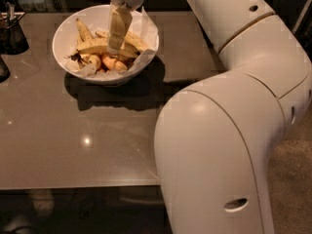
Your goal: Pick banana from white bowl
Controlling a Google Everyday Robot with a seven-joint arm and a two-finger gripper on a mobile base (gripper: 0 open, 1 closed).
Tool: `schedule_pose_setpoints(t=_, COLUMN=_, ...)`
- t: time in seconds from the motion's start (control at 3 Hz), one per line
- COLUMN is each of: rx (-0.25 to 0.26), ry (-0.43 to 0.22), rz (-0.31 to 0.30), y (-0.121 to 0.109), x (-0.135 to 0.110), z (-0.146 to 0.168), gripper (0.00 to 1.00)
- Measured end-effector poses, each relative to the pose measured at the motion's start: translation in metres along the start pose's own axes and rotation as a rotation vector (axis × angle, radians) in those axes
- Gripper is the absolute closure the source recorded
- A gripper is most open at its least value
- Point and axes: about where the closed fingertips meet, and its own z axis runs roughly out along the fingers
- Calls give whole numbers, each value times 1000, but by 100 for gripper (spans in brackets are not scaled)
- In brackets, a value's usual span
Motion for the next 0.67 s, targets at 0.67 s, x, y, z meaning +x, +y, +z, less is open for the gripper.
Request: schedule_pose_setpoints(t=0.67, rx=-30, ry=5, rz=20, y=-4, x=-1, z=17, gripper=24)
